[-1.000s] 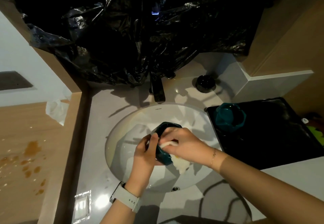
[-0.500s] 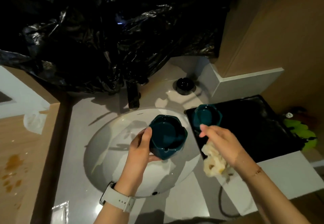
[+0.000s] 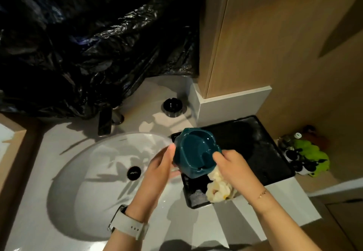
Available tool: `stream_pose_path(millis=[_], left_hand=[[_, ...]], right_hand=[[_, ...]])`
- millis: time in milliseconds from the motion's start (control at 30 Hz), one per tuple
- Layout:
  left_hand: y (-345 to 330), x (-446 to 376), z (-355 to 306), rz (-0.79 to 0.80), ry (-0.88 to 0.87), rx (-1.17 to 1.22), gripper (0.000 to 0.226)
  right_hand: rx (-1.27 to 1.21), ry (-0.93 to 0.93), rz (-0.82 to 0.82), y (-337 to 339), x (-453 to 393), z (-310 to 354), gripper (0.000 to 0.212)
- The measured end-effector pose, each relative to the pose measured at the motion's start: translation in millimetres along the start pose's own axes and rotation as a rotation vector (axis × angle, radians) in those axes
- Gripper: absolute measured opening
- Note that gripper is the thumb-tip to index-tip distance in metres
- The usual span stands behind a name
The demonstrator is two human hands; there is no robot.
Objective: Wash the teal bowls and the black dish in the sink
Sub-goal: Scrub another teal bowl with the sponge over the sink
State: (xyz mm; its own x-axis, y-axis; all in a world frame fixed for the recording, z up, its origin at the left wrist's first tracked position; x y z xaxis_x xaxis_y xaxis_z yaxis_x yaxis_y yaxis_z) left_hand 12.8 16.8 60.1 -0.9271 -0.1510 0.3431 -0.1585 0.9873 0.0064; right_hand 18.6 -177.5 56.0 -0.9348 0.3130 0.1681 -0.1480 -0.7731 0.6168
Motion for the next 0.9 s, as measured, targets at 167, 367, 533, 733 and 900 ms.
stream_pose_path(millis=[167,367,533,733,900], left_hand=[[34,-21,20,-0.272,-0.089,-0.252,0.026],[49,-23,52,-0.352,-0.125,-0.524,0.026],[53,-25,67,-0.381,-0.086,-0.549,0.028],[58,-26,80,-0.368,-0.04,-0.551,0.031],[57,-32,85,-0.371,-0.02,-0.508,0.031]], right_hand=[[0.076,-0.075,-0.046,46,-42,-37,0.042],[0.215,-0.16,-0.077,53,-80,-93,0.042],[0.25,-0.204,-0.033,38,-100,-110,0.041],[0.244,-0.191,0.069,15,-110,-103,0.048],[0.209,-0.205,0.04,21,-110,-97,0.057]])
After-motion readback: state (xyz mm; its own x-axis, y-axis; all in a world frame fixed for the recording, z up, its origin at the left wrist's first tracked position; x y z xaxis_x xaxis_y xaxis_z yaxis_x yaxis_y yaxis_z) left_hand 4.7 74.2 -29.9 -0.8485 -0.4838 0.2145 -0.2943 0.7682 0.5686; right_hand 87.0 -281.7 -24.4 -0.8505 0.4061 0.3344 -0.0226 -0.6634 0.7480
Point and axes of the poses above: each hand's wrist, its own x-axis away from the middle knuckle, its own y-axis out of the back of the hand, z = x × y, the point moved 10 cm from there along -x, towards the middle knuckle, and after that the axes turned 13 degrees about -z, right-handed, at the moved point
